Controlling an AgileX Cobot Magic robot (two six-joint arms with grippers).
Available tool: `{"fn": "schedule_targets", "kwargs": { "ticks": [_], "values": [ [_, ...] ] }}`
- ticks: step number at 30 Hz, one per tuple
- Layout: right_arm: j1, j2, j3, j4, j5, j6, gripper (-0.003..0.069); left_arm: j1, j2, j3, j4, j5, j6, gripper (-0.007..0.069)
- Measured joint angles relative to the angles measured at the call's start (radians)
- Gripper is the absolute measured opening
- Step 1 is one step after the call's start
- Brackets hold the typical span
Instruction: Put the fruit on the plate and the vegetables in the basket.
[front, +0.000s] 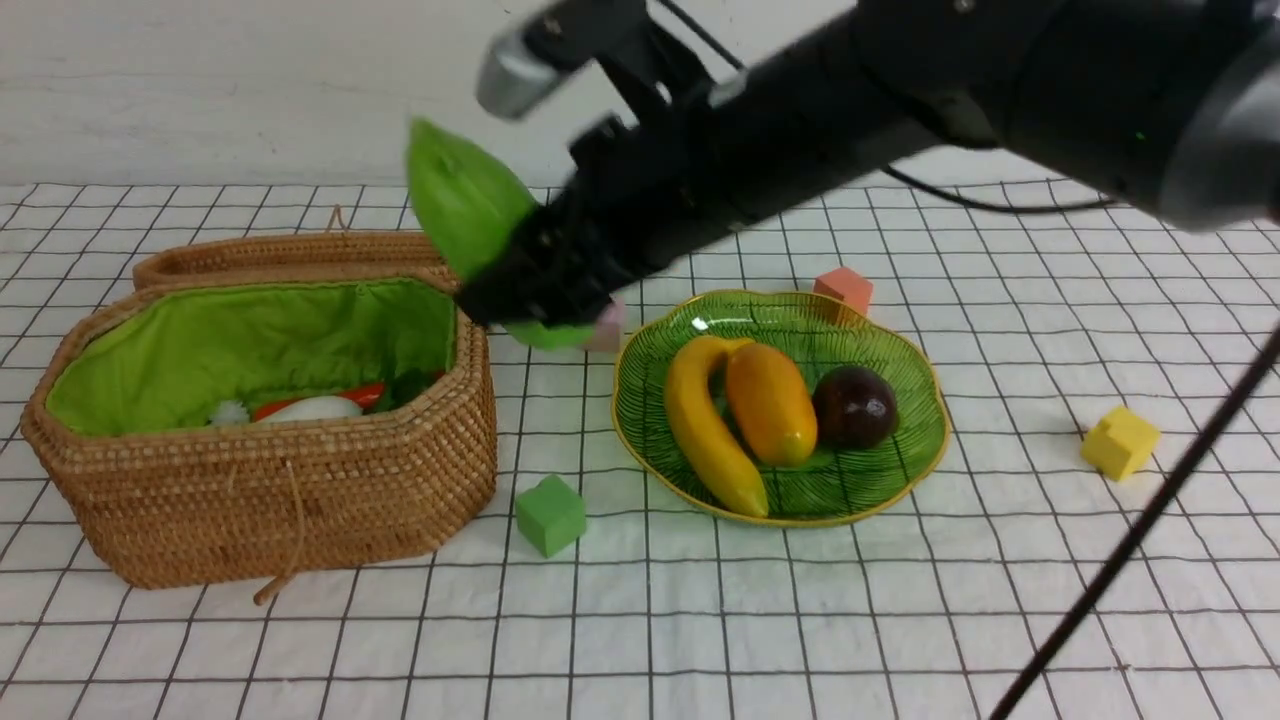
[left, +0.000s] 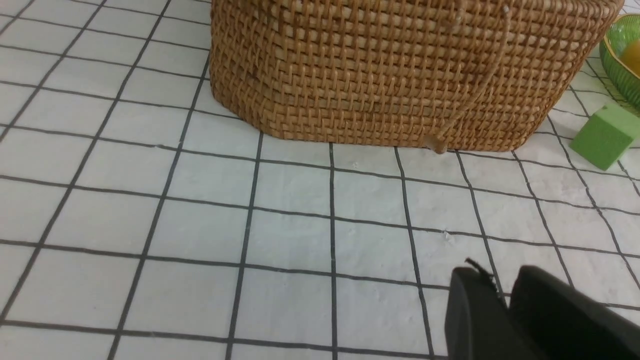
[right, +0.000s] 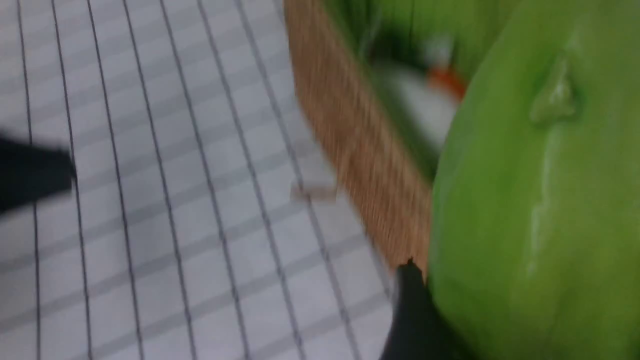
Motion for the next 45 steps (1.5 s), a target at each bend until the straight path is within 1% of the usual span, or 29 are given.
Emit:
{"fn": "schedule_targets", "kwargs": {
  "ticks": [4, 6, 9, 12, 13, 14, 15, 16, 17, 18, 19, 22, 24, 25, 26, 27, 28, 29, 30, 32, 33, 34, 35, 36, 38, 41, 42, 43, 45],
  "values": [
    [0.036, 0.216, -0.26, 0.134, -0.082, -0.02, 0.0433, 0.0, 0.0, 0.0, 0.0, 0.0, 0.0, 0.0111],
    [0.061, 0.346, -0.389, 0.165, -0.137, -0.02, 0.0433, 0.0, 0.0, 0.0, 0.0, 0.0, 0.0, 0.0111],
    [0.092, 0.474, -0.509, 0.165, -0.172, -0.016, 0.0433, 0.0, 0.0, 0.0, 0.0, 0.0, 0.0, 0.0111],
    [0.114, 0.56, -0.583, 0.111, -0.177, 0.024, 0.0442, 0.0, 0.0, 0.0, 0.0, 0.0, 0.0, 0.0111],
    [0.118, 0.576, -0.594, 0.082, -0.177, 0.049, 0.047, 0.0, 0.0, 0.0, 0.0, 0.0, 0.0, 0.0111],
    [0.121, 0.583, -0.597, 0.057, -0.176, 0.07, 0.0521, 0.0, 0.0, 0.0, 0.0, 0.0, 0.0, 0.0111],
    [0.121, 0.587, -0.6, 0.016, -0.166, 0.104, 0.0591, 0.0, 0.0, 0.0, 0.0, 0.0, 0.0, 0.0111],
    [0.121, 0.587, -0.6, 0.003, -0.164, 0.108, 0.0601, 0.0, 0.0, 0.0, 0.0, 0.0, 0.0, 0.0111],
    [0.121, 0.579, -0.605, -0.048, -0.15, 0.14, 0.0657, 0.0, 0.0, 0.0, 0.0, 0.0, 0.0, 0.0111],
    [0.121, 0.579, -0.605, -0.055, -0.148, 0.143, 0.066, 0.0, 0.0, 0.0, 0.0, 0.0, 0.0, 0.0111],
    [0.119, 0.558, -0.605, -0.095, -0.127, 0.16, 0.0674, 0.0, 0.0, 0.0, 0.0, 0.0, 0.0, 0.0111],
    [0.115, 0.499, -0.605, -0.159, -0.051, 0.169, 0.0671, 0.0, 0.0, 0.0, 0.0, 0.001, 0.0, 0.0111],
    [0.106, 0.425, -0.605, -0.206, 0.05, 0.173, 0.0643, 0.0, 0.0, 0.0, 0.0, 0.001, 0.0, 0.0111],
    [0.095, 0.359, -0.6, -0.232, 0.124, 0.176, 0.0603, 0.0, 0.0, 0.0, 0.0, 0.001, 0.0, 0.0111],
    [0.087, 0.327, -0.59, -0.238, 0.161, 0.176, 0.0573, 0.0, 0.0, 0.0, 0.0, 0.001, 0.0, 0.0111],
    [0.071, 0.244, -0.563, -0.253, 0.202, 0.181, 0.0514, 0.0, 0.0, 0.0, 0.0, 0.001, 0.0, 0.0111],
    [0.065, 0.231, -0.552, -0.255, 0.213, 0.183, 0.049, 0.0, 0.0, 0.0, 0.0, 0.001, 0.0, 0.0111],
    [0.039, 0.111, -0.488, -0.29, 0.243, 0.212, 0.0377, 0.0, 0.0, 0.0, 0.0, 0.001, 0.0, 0.0111],
    [0.035, 0.097, -0.479, -0.29, 0.247, 0.218, 0.036, 0.0, 0.0, 0.0, 0.0, 0.001, 0.0, 0.0111],
    [-0.019, -0.082, -0.34, -0.381, 0.294, 0.314, 0.0127, 0.0, 0.0, 0.0, 0.0, 0.001, 0.0, 0.0111],
    [-0.034, -0.136, -0.282, -0.415, 0.321, 0.359, 0.0059, 0.0, 0.0, 0.0, 0.0, 0.001, 0.0, 0.0111],
    [-0.052, -0.2, -0.221, -0.459, 0.351, 0.404, 0.0018, 0.0, 0.0, 0.0, 0.0, 0.001, 0.0, 0.0111],
    [-0.068, -0.262, -0.156, -0.5, 0.381, 0.447, -0.0001, 0.0, 0.0, 0.0, 0.0, 0.001, 0.0, 0.0111],
    [-0.071, -0.274, -0.156, -0.507, 0.381, 0.447, -0.0001, 0.0, 0.0, 0.0, 0.0, 0.001, 0.0, 0.0111],
    [-0.098, -0.427, 0.025, -0.577, 0.432, 0.542, -0.0008, 0.0, 0.0, 0.0, 0.0, 0.001, 0.0, 0.0111],
    [-0.117, -0.588, 0.253, -0.603, 0.433, 0.617, -0.0008, 0.0, 0.0, 0.0, 0.0, 0.001, 0.0, 0.0111],
    [-0.118, -0.638, 0.329, -0.608, 0.421, 0.632, -0.0008, 0.0, 0.0, 0.0, 0.0, 0.001, 0.0, 0.0111],
    [-0.118, -0.648, 0.343, -0.607, 0.419, 0.634, -0.0008, 0.0, 0.0, 0.0, 0.0, 0.001, 0.0, 0.0111],
    [-0.118, -0.756, 0.507, -0.607, 0.404, 0.655, -0.0008, 0.0, 0.0, 0.0, 0.0, 0.001, 0.0, 0.0111]
  ]
}}
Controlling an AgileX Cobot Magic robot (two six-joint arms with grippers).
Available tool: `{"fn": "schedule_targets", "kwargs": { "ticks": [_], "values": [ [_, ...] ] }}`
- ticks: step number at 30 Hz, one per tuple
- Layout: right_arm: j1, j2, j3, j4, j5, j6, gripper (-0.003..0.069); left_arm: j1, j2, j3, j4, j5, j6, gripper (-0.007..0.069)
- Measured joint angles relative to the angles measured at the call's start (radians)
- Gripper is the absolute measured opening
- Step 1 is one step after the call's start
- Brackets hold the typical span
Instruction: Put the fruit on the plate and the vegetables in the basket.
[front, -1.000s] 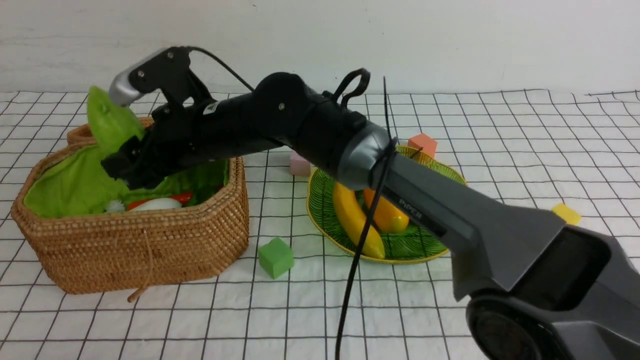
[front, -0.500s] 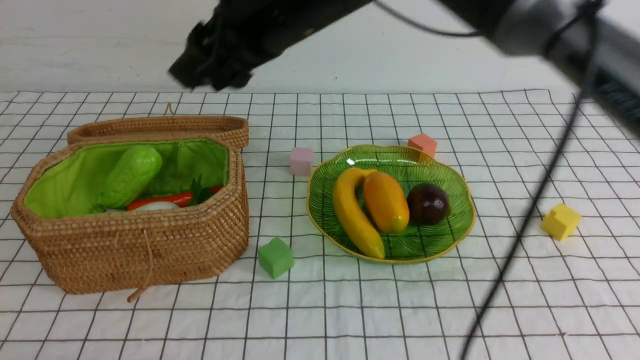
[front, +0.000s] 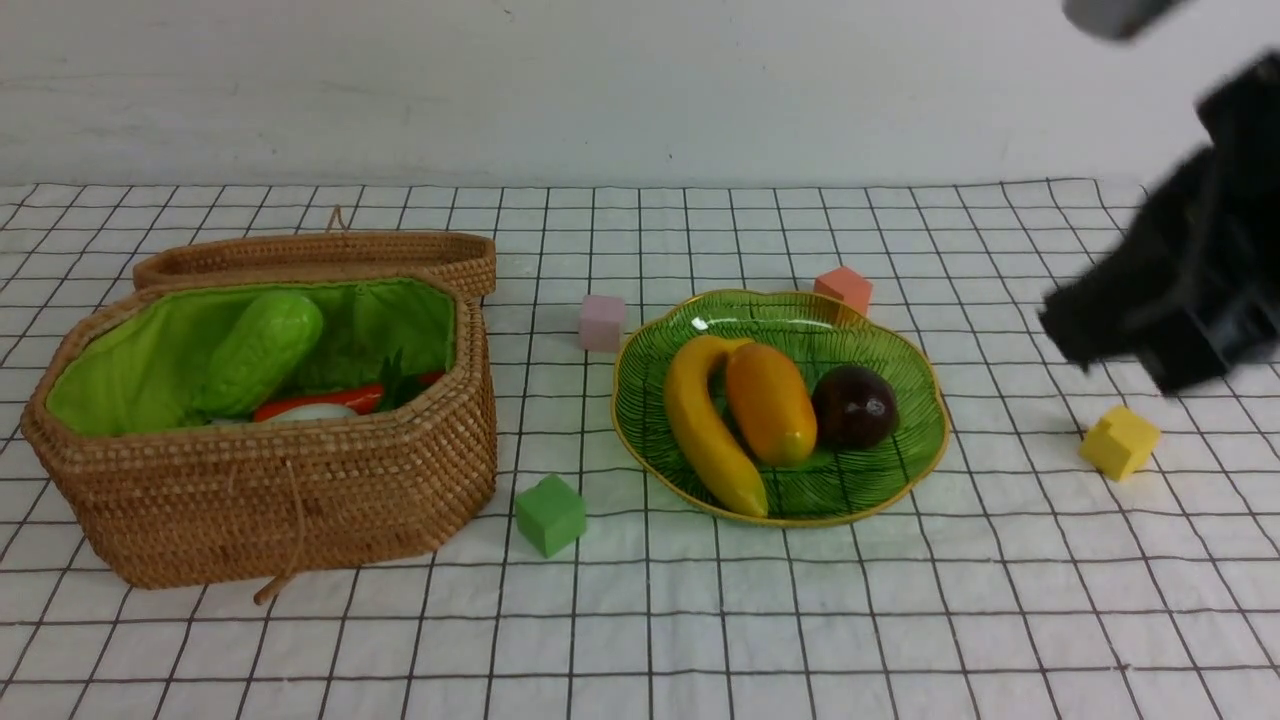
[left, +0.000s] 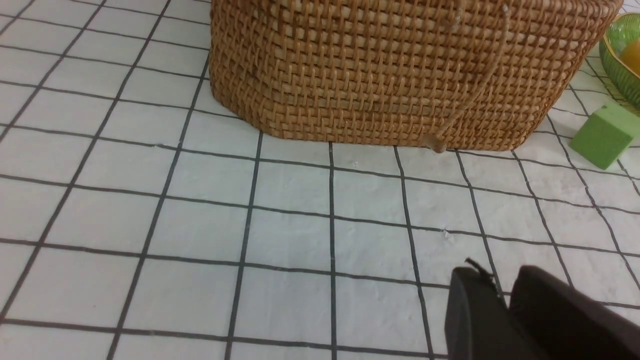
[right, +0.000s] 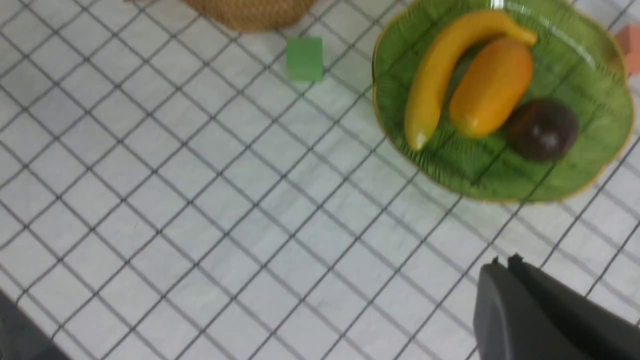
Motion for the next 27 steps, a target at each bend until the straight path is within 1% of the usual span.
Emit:
{"fn": "schedule_targets", "kwargs": {
  "ticks": [2, 4, 8, 10, 12, 13, 14, 16, 17, 18, 19, 20, 23, 26, 27],
  "values": [
    [0.0, -0.117, 0.128, 0.0, 0.001, 0.004, -0.0008, 0.0, 0.0, 0.0, 0.0, 0.0, 0.0, 0.0111],
    [0.0, -0.167, 0.19, 0.0, 0.005, 0.004, -0.0008, 0.0, 0.0, 0.0, 0.0, 0.0, 0.0, 0.0111],
    [0.0, -0.416, 0.377, 0.0, 0.027, 0.007, -0.0008, 0.0, 0.0, 0.0, 0.0, 0.0, 0.0, 0.0111],
    [0.0, -0.47, 0.408, 0.0, 0.029, 0.007, -0.0007, 0.0, 0.0, 0.0, 0.0, 0.0, 0.0, 0.0111],
    [-0.012, -0.636, 0.479, -0.014, 0.005, 0.007, -0.0006, 0.0, 0.0, 0.0, 0.0, 0.0, 0.0, 0.0111],
    [-0.014, -0.636, 0.484, -0.015, 0.0, 0.007, -0.0006, 0.0, 0.0, 0.0, 0.0, 0.0, 0.0, 0.0111],
    [-0.055, -0.762, 0.532, -0.033, -0.071, 0.014, -0.0005, 0.0, 0.0, 0.0, 0.0, 0.0, 0.0, 0.0111],
    [-0.116, -0.848, 0.588, -0.042, -0.15, 0.033, -0.0003, 0.0, 0.0, 0.0, 0.0, 0.0, 0.0, 0.0111],
    [-0.174, -0.916, 0.629, -0.043, -0.198, 0.053, -0.0003, 0.0, 0.0, 0.0, 0.0, 0.0, 0.0, 0.0111],
    [-0.185, -0.937, 0.647, -0.044, -0.218, 0.063, -0.0003, 0.0, 0.0, 0.0, 0.0, 0.0, 0.0, 0.0111],
    [-0.276, -1.002, 0.728, -0.05, -0.294, 0.111, -0.0002, 0.0, 0.0, 0.0, 0.0, 0.0, 0.0, 0.0111],
    [-0.31, -1.032, 0.761, -0.055, -0.324, 0.13, -0.0001, 0.0, 0.0, 0.0, 0.0, 0.0, 0.0, 0.0111],
    [-0.462, -1.098, 0.936, -0.056, -0.492, 0.206, 0.0001, 0.0, 0.0, 0.0, 0.0, 0.0, 0.0, 0.0111],
    [-0.54, -1.114, 1.103, -0.044, -0.633, 0.234, 0.0003, 0.0, 0.0, 0.0, 0.0, 0.0, 0.0, 0.0111],
    [-0.545, -1.117, 1.152, -0.045, -0.665, 0.239, 0.0003, 0.0, 0.0, 0.0, 0.0, 0.0, 0.0, 0.0111]
  ]
}}
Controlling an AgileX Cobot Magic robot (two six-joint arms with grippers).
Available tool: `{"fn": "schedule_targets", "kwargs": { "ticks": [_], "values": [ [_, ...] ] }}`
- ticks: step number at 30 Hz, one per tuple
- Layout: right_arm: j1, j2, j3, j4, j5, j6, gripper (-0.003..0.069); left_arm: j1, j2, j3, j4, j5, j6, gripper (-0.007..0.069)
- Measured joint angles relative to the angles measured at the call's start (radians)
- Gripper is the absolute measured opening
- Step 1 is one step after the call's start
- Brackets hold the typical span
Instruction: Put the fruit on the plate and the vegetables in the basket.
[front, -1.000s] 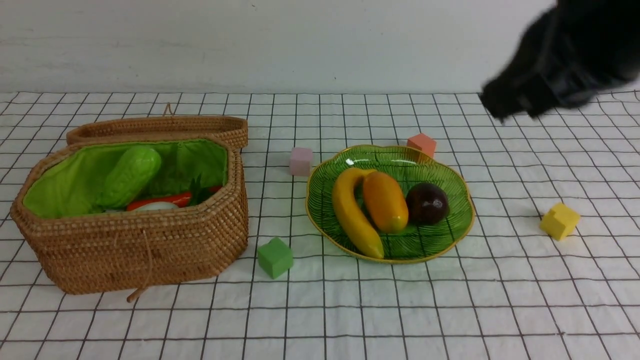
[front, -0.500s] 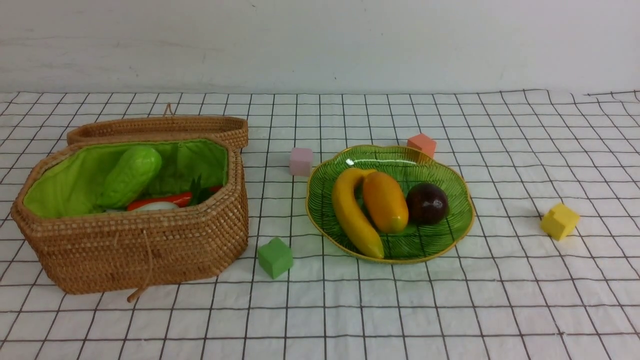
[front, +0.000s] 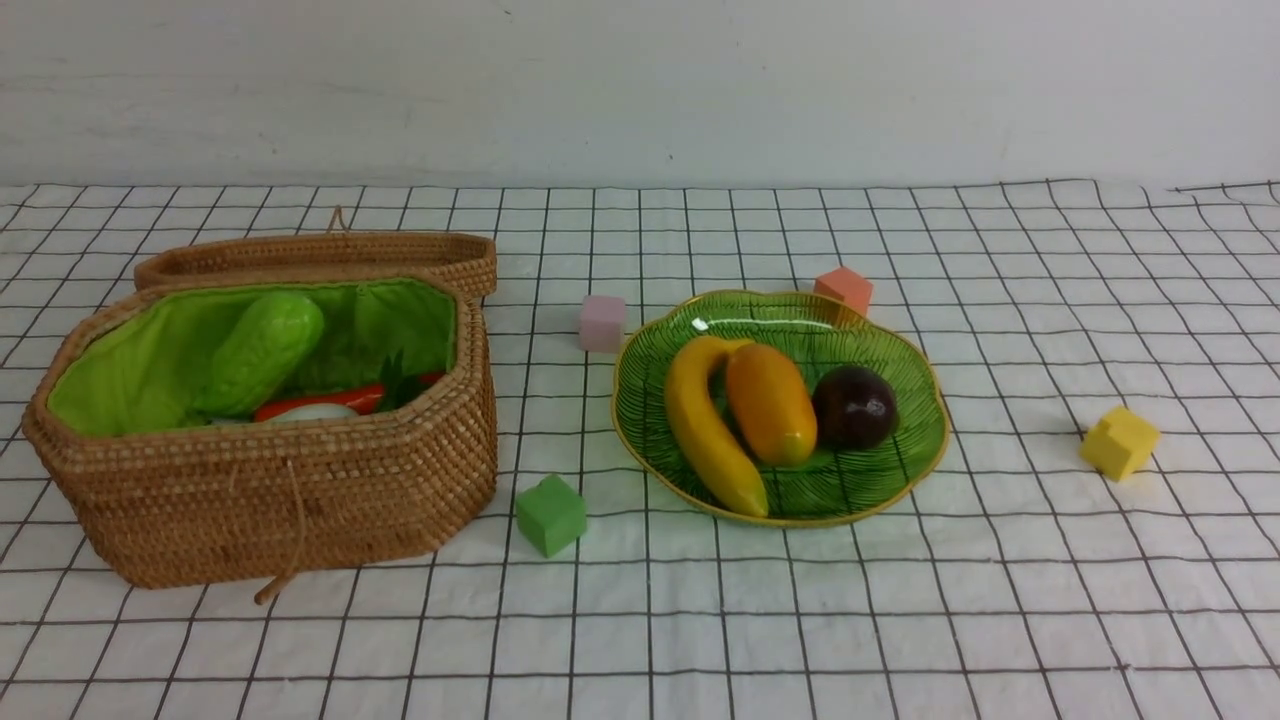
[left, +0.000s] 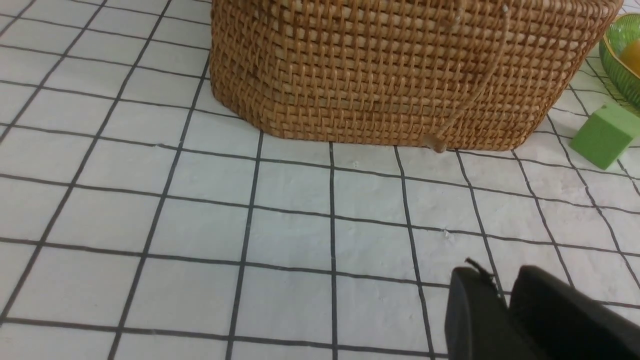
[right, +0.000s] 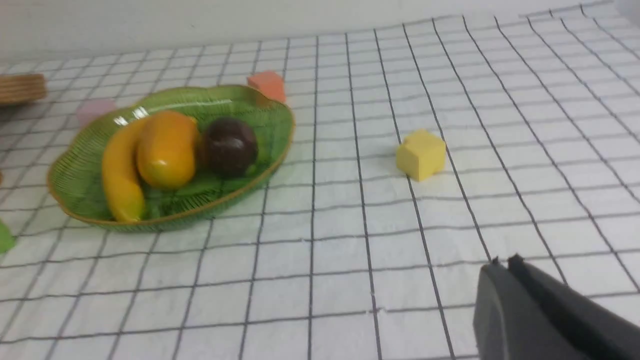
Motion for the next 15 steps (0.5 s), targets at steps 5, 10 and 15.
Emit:
{"fn": "schedule_targets", "kwargs": {
  "ticks": [5, 10, 15],
  "values": [
    [-0.003, -0.044, 0.166, -0.044, -0.054, 0.001, 0.0007, 0.0, 0.0, 0.0, 0.0, 0.0, 0.0, 0.0111],
    [-0.004, -0.051, 0.225, -0.07, -0.136, 0.008, 0.001, 0.0, 0.0, 0.0, 0.0, 0.001, 0.0, 0.0113],
    [-0.004, -0.051, 0.227, -0.071, -0.145, 0.008, 0.0014, 0.0, 0.0, 0.0, 0.0, 0.001, 0.0, 0.0117]
  ]
}}
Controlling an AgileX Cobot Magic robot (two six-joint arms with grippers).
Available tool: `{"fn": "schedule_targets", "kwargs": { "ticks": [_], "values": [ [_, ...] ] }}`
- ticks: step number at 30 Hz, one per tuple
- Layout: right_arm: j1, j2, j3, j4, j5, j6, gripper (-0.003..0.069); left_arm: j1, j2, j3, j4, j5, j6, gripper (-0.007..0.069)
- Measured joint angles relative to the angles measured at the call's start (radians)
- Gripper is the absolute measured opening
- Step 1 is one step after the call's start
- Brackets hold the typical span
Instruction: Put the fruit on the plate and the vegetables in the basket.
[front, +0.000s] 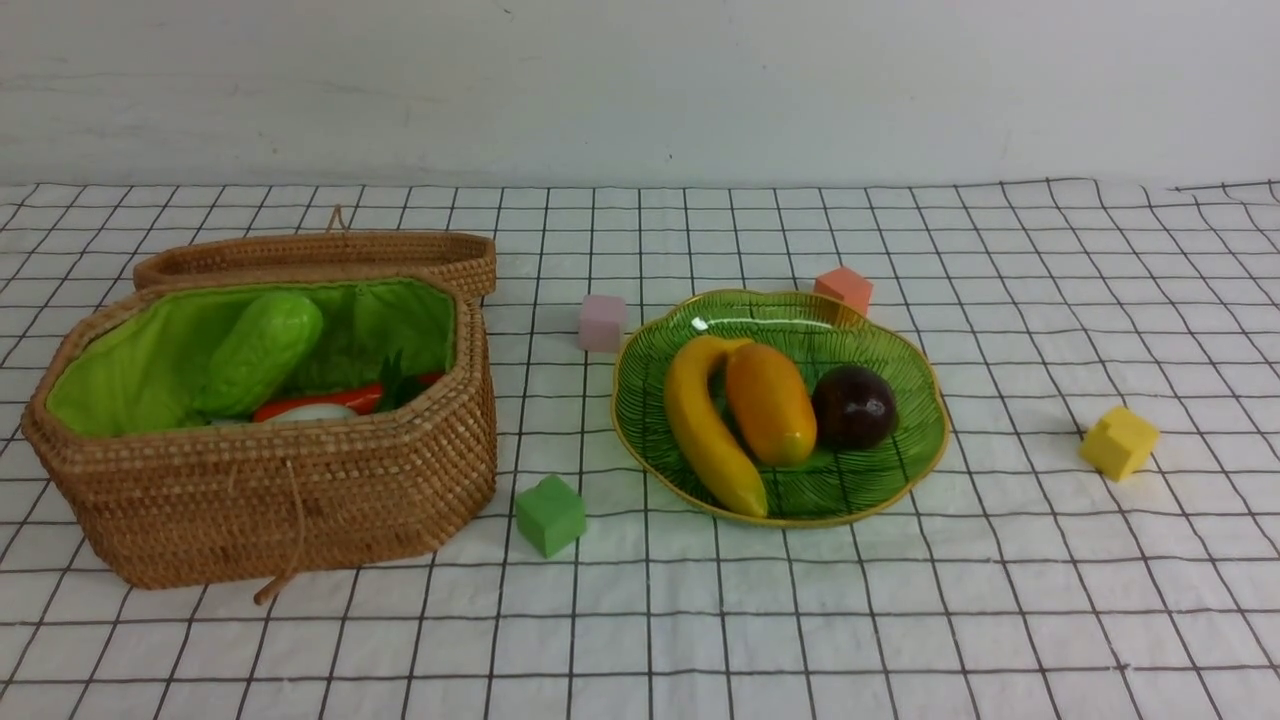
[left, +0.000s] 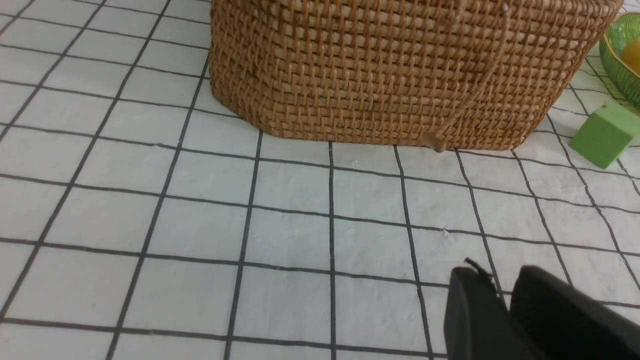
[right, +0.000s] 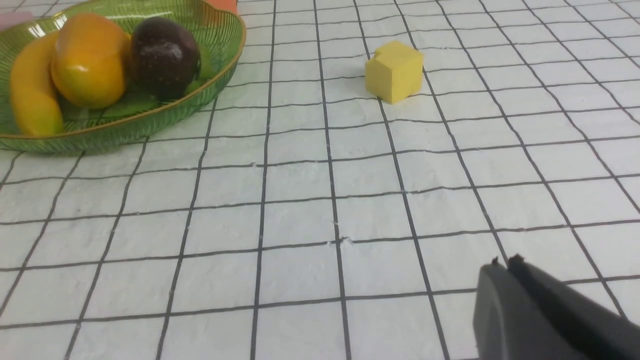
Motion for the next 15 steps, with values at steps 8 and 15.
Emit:
{"fn": "schedule_targets", "kwargs": {
  "ticks": [8, 15],
  "values": [
    [0.0, 0.0, 0.001, 0.0, -0.003, 0.0, 0.0018, 0.0, 0.0, 0.0, 0.0, -0.001, 0.0, 0.0125],
    [0.0, 0.0, 0.001, 0.0, -0.003, 0.0, 0.0022, 0.0, 0.0, 0.0, 0.0, -0.001, 0.0, 0.0134]
  ]
}}
